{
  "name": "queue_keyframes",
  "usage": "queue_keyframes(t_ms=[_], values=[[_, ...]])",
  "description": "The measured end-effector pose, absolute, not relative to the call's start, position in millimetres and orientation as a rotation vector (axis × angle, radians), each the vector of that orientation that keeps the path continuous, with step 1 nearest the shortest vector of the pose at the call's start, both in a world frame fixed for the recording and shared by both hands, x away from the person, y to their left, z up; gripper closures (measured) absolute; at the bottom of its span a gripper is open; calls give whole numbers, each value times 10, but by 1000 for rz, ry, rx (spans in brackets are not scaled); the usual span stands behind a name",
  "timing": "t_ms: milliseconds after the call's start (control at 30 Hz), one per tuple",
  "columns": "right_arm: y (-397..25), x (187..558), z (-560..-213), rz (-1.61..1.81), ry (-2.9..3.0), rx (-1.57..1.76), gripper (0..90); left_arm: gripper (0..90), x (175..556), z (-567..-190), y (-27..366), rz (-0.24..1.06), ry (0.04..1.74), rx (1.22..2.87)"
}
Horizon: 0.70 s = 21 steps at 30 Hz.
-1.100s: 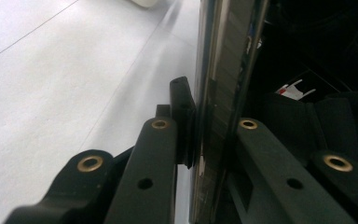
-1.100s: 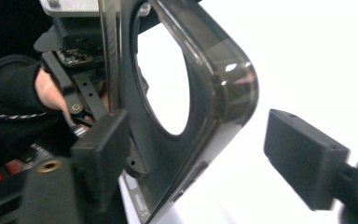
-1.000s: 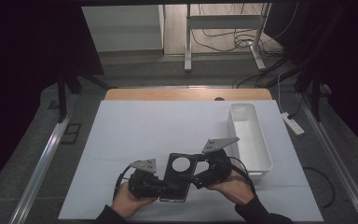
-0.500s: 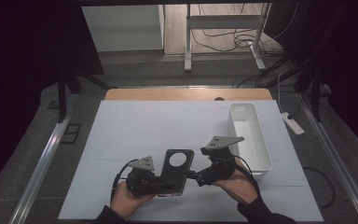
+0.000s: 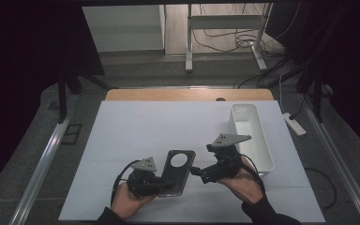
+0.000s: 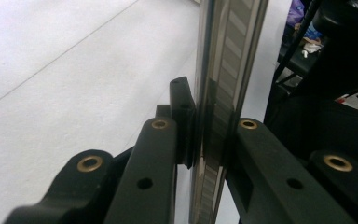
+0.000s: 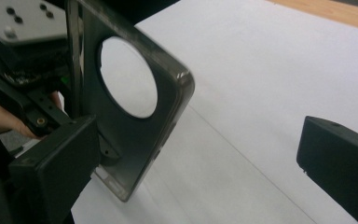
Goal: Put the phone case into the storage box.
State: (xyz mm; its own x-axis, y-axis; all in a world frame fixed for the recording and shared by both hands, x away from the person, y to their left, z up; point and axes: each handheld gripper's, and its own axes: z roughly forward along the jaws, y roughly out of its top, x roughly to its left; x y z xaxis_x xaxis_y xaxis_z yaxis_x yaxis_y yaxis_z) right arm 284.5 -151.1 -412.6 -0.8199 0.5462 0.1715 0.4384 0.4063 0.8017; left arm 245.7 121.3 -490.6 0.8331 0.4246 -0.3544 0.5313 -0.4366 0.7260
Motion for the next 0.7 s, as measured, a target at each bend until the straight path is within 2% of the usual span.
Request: queue_keyframes(t_ms=[267,400,500,700], values=[[-1523,2831,-4074,1374,2513,910,0,845,2454,-4912,1194,-168,682,2101],[-1519,2816,-4059,1349,2503,910,28,845,2454,-4914,1191,-172,680,2105],[-1529,2820,-4054,1352,2500,909,79,845,2451,-4914,1186,-176,672,2106],[-1544,2804,-4032,1371,2518,878,295,845,2446,-4917,1170,-188,660,2111]])
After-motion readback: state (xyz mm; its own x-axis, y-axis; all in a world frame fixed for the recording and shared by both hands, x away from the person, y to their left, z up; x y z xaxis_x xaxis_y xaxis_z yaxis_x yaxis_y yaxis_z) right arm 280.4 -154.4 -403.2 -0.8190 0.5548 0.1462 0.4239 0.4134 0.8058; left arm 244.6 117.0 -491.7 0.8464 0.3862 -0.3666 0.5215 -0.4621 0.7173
